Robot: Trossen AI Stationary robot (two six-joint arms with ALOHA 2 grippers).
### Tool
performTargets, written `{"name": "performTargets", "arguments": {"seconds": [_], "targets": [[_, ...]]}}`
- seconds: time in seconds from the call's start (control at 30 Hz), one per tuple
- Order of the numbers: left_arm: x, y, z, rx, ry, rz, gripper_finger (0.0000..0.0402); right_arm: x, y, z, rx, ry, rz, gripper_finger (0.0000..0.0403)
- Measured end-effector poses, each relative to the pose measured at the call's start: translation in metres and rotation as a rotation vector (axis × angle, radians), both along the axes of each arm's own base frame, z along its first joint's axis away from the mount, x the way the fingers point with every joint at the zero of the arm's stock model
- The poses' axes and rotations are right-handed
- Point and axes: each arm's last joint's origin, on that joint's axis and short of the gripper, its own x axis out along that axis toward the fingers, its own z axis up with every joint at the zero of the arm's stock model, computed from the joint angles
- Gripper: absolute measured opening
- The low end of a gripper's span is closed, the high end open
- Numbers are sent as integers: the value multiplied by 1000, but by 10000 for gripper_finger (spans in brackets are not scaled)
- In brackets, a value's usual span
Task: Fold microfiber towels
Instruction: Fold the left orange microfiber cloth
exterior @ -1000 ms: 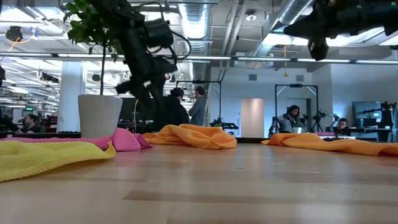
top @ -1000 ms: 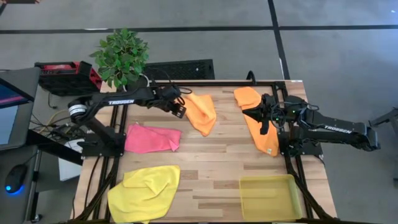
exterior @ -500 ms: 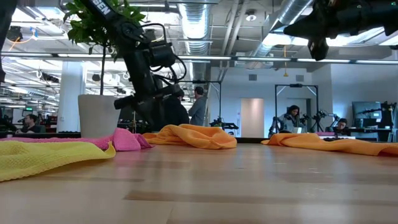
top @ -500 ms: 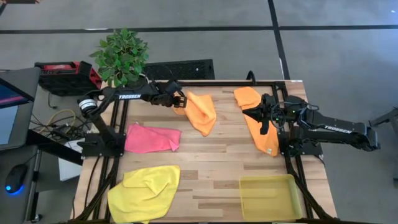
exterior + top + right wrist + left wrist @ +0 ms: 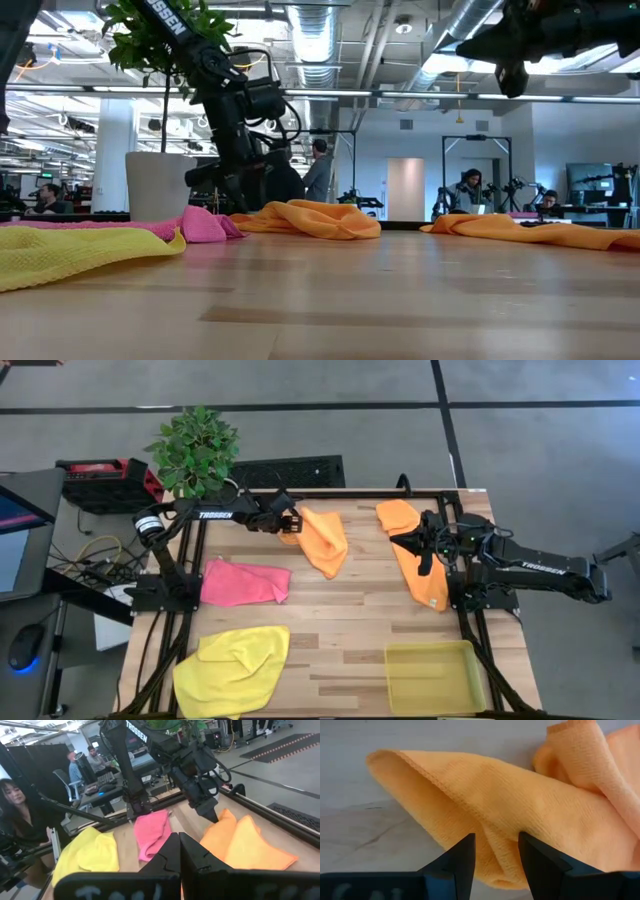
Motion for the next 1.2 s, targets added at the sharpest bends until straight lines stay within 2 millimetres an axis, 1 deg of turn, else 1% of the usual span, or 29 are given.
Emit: {"name": "performTargets", "arguments": {"seconds": [0.23, 0.3, 0.4, 0.63, 0.77, 0.9, 1.1, 1.2], "targets": [[0, 9, -11, -10, -14, 26, 142, 0, 0, 0, 0, 0, 0, 12], [-3, 9, -14, -27, 6, 31, 141, 0, 0, 0, 0, 0, 0, 12], [0, 13, -16, -25, -30, 25, 141, 0, 0, 0, 0, 2, 0, 12], [5, 16, -12, -1, -104, -17, 141, 0, 0, 0, 0, 2, 0, 12], [6, 16, -11, 1, -117, -30, 141, 0, 0, 0, 0, 1, 0, 12], [11, 17, -8, -12, -196, -70, 141, 0, 0, 0, 0, 1, 0, 12], [19, 20, -2, 35, -287, -128, 141, 0, 0, 0, 0, 1, 0, 12], [21, 21, 0, 57, -304, -152, 141, 0, 0, 0, 0, 1, 0, 12]]}}
